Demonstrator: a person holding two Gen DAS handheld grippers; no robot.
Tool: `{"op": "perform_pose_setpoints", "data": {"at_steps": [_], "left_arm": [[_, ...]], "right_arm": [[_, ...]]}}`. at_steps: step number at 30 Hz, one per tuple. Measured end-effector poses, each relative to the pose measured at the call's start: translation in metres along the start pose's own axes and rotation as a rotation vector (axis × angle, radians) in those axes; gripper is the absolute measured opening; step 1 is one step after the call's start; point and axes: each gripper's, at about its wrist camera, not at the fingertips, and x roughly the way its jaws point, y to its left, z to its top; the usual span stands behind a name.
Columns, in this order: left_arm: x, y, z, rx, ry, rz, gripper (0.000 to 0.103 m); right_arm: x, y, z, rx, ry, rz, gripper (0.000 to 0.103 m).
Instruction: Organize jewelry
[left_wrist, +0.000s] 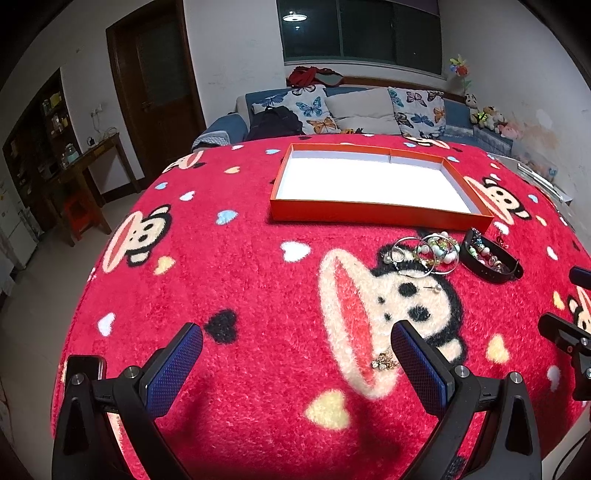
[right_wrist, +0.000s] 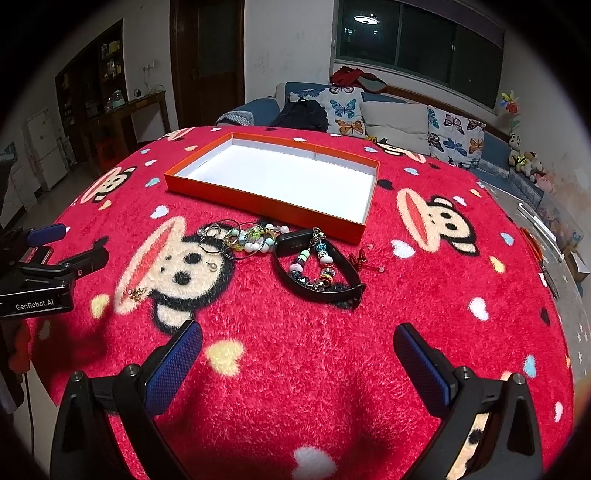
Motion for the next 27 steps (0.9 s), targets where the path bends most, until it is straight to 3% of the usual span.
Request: {"op": "perform_pose_setpoints", "data": {"at_steps": [15, 27], "left_arm": [[0.015, -0.004, 0.007, 0.013, 0.015, -0.019, 0.103], [0.030, -0.009, 0.013, 0.025, 0.032, -0.055, 0.103]], "right_arm": [[0.013, -0.013, 0.005, 0.013, 0.022, 0.011, 0.103], [0.031, -0.034, 0.018, 0.020, 0.046, 0.074, 0.101]]}}
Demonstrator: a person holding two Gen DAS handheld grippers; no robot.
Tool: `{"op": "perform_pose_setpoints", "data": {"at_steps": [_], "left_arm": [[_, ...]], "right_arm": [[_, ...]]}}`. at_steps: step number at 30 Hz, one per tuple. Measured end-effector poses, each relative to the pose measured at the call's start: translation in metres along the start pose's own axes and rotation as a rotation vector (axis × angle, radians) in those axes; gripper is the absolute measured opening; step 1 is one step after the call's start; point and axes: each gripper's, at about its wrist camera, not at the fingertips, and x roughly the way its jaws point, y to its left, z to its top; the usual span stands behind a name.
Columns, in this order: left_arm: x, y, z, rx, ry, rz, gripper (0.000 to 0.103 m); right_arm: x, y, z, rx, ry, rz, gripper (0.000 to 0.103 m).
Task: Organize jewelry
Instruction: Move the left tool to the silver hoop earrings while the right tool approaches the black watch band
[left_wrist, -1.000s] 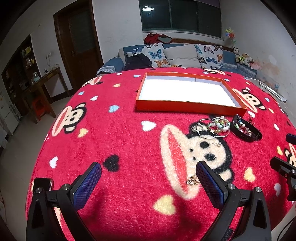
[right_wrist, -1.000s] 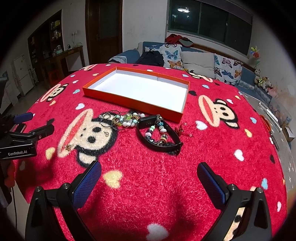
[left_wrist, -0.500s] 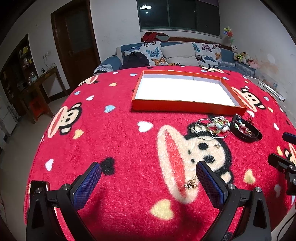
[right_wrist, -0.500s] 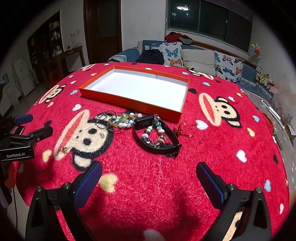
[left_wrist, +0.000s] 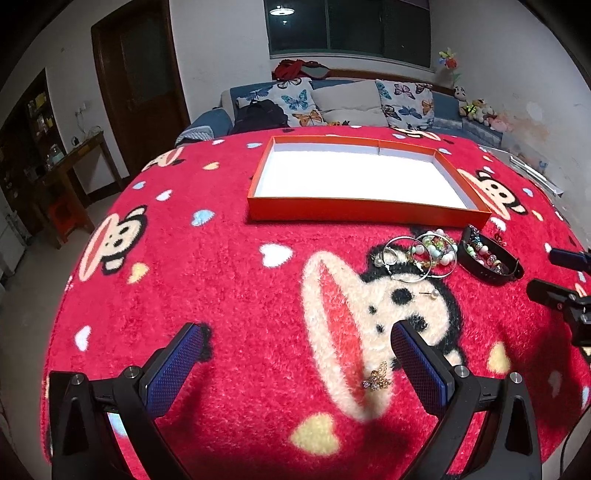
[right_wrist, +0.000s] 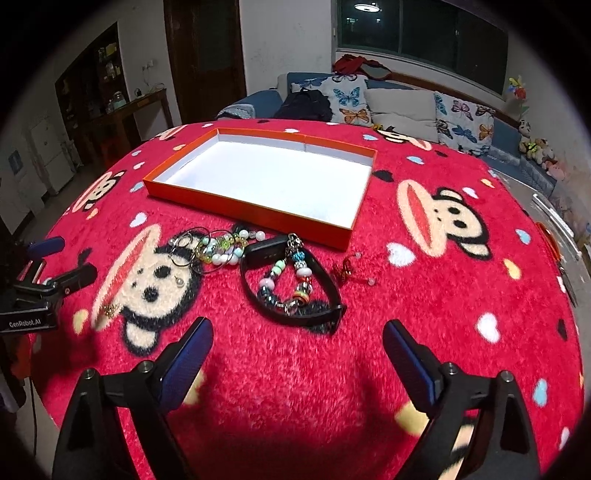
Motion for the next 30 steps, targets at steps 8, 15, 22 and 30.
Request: {"op": "perform_pose_setpoints", "data": {"at_steps": [8, 15, 22, 30], "left_arm": [[0.012, 0.002, 0.004, -0.016, 0.019, -0.038, 0.103], [0.019, 0.001, 0.010, -0.015, 0.020, -0.067, 0.103], [0.021, -0.005, 0.020, 0.003, 0.012, -0.149, 0.103], [0.027, -0.032, 0.034, 0.129, -0.012, -0.279, 0.103]], "right_arm": [[0.020, -0.001, 0.020, -0.061, 0.028, 0.123, 0.101], [0.039, 0.005, 0.033, -0.162, 0.048, 0.167, 0.101], [0.056, 0.005, 0.037, -0.225, 0.091, 0.200, 0.099], [0.070, 0.005, 0.035, -0.279, 0.141, 0.206, 0.079]]}}
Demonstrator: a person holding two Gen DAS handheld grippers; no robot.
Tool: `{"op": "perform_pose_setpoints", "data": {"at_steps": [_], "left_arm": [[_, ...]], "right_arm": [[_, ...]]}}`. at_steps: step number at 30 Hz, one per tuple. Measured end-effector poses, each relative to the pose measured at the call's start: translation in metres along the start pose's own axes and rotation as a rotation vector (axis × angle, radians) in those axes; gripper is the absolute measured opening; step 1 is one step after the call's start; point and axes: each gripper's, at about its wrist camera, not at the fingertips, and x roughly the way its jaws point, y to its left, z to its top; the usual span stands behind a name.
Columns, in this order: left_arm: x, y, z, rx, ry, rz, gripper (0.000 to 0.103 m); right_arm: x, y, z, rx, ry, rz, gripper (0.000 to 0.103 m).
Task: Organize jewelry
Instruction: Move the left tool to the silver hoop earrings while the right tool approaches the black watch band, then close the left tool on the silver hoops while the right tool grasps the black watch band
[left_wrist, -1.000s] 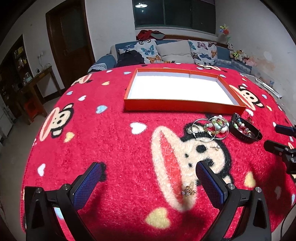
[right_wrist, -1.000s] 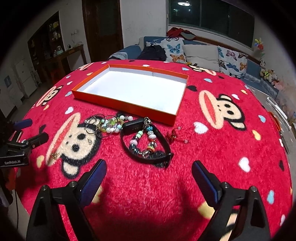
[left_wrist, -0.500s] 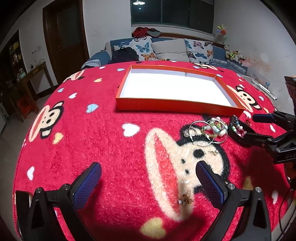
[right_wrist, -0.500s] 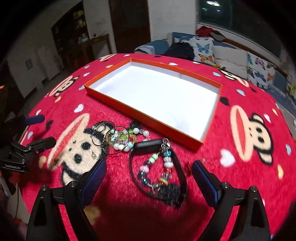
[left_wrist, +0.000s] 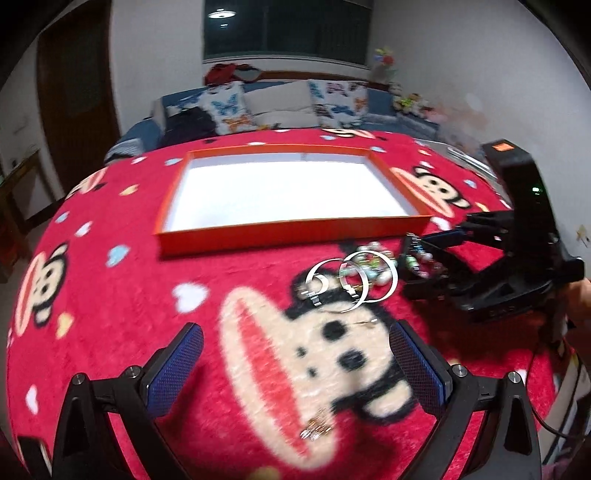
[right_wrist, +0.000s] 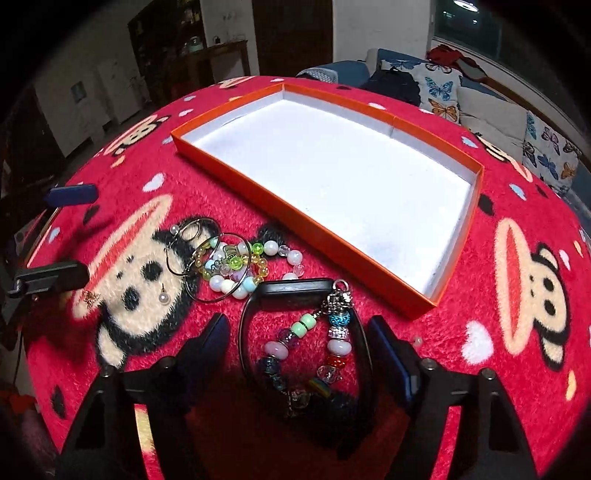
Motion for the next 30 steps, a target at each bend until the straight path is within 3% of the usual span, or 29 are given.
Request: {"op": "perform_pose_setpoints", "data": {"at_steps": [7, 17, 23, 30], "left_arm": [[0.029, -0.010, 0.019, 0.114, 0.022, -0.072, 0.099], [0.077, -0.012, 0.038, 0.207, 0.090, -0.140, 0.089], [0.090, -0.015, 0.040, 0.238, 0.091, -0.166, 0.078], [0.092, -0.018, 0.042, 0.267, 0.064, -0.210, 0.073]], "right_arm": [[-0.001, -0.003, 0.000, 0.004, -0.011, 0.010, 0.066], [-0.001, -0.003, -0.001, 0.008, -0.018, 0.011, 0.066], [0.000, -0.004, 0.000, 0.012, -0.022, 0.016, 0.066], [-0.001, -0.004, -0.001, 0.014, -0.022, 0.016, 0.066]]}}
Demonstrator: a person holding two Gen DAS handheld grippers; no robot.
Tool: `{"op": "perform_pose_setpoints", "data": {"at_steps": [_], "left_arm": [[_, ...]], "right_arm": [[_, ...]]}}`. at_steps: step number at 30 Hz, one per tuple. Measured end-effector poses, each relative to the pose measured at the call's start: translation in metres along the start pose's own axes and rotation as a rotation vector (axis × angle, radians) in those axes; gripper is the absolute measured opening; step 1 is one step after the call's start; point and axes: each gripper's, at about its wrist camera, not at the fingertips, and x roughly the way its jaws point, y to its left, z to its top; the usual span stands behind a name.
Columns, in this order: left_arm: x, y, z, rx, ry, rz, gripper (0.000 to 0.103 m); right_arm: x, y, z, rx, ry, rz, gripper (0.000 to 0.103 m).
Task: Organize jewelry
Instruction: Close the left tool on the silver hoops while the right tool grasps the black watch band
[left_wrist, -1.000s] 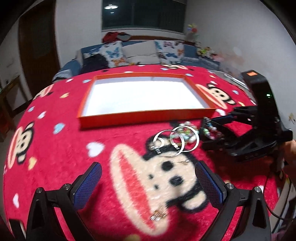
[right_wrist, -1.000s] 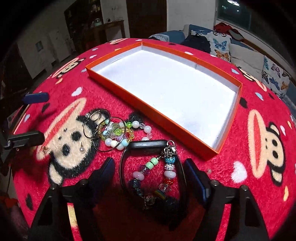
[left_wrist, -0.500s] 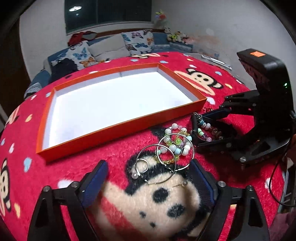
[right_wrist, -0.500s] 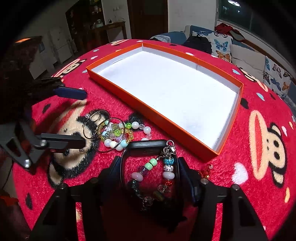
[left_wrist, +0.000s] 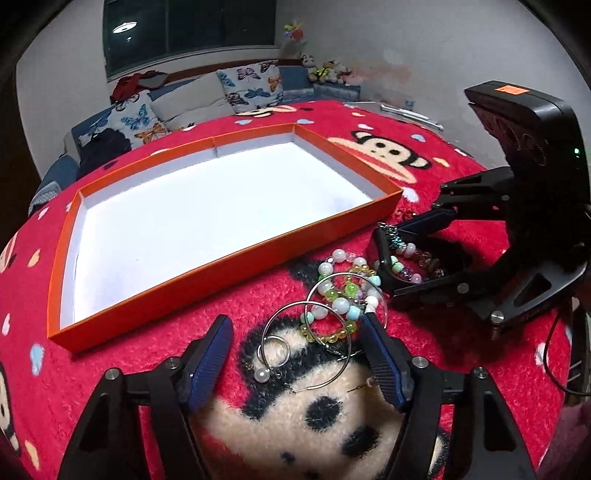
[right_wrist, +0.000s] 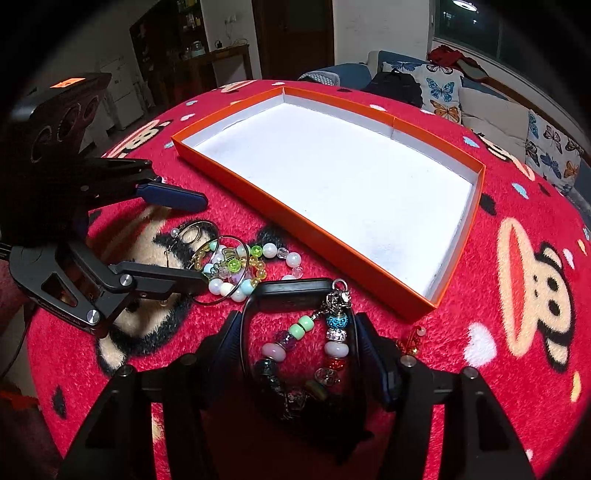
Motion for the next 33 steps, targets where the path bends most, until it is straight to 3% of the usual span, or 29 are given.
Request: {"op": "perform_pose_setpoints", "data": {"at_steps": [14, 16, 24, 33], "left_arm": [[-0.003, -0.005, -0.003, 0.031, 0.000, -0.029, 0.059], [-0.004, -0.005, -0.003, 0.025, -0.003, -0.030, 0.052], [-0.011, -0.001, -0.003, -0.032, -0.026, -0.017, 0.052], [-0.045, 0.009, 0.006, -0.096, -0.095, -0.015, 0.052]], "right_arm": [[0.000, 0.000, -0.001, 0.015, -0.003, -0.002, 0.065], [0.000, 0.000, 0.000, 0.017, -0.004, -0.003, 0.064], [-0.005, 0.002, 0.000, 0.042, -0.012, -0.014, 0.061], [-0.026, 0.004, 0.007, 0.052, -0.059, -0.008, 0.061]]}}
